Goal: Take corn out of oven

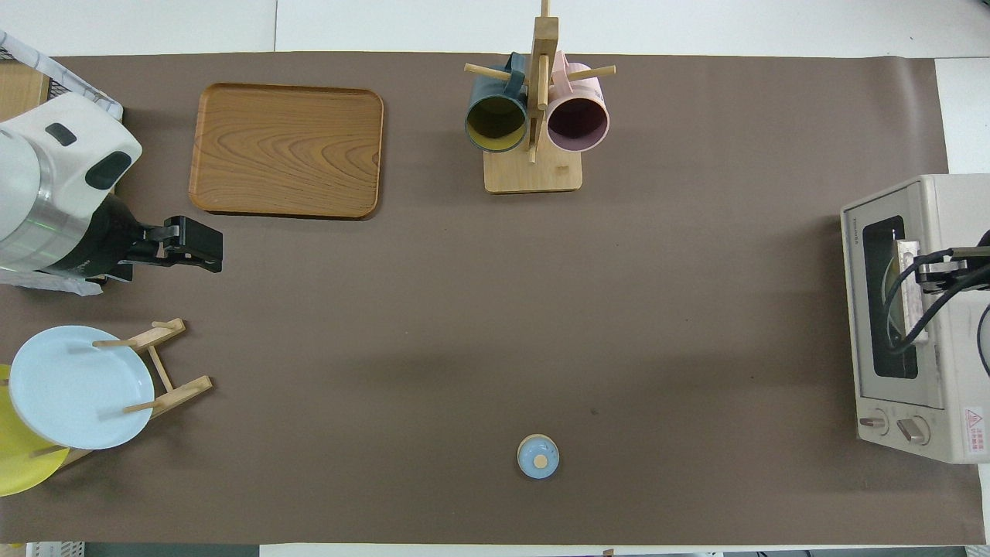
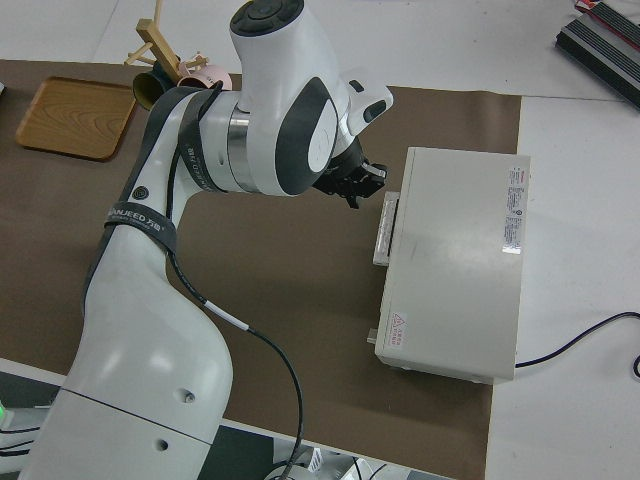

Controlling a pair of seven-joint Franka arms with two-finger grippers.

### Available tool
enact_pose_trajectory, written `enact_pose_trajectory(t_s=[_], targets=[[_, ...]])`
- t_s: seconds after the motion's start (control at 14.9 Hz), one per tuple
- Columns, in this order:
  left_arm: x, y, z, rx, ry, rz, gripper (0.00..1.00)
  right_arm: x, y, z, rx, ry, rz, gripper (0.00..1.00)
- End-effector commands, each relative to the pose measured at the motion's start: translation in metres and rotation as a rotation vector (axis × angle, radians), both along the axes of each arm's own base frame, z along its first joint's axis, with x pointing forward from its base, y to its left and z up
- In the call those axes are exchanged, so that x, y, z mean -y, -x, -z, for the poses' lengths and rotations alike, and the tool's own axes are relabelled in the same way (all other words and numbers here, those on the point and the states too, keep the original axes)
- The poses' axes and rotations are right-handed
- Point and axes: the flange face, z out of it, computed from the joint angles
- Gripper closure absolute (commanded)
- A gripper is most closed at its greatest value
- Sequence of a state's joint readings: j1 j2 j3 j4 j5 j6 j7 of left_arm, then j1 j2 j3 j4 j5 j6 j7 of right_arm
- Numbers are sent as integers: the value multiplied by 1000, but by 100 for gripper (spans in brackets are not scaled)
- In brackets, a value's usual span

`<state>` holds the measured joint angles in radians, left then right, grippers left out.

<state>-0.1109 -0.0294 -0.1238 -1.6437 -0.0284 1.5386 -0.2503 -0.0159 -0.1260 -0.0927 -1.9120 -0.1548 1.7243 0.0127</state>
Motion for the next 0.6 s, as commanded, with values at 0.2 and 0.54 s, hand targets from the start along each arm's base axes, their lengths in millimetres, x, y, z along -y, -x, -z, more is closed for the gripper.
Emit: enact_pose_trajectory(t_s=[0.2,0.54], targets=[[-3,1,-6,13,-5,-1,0,8,11,24,24,23,67,100],[-3,1,-6,13,-5,-1,0,29,4,51,35,27,83,100]])
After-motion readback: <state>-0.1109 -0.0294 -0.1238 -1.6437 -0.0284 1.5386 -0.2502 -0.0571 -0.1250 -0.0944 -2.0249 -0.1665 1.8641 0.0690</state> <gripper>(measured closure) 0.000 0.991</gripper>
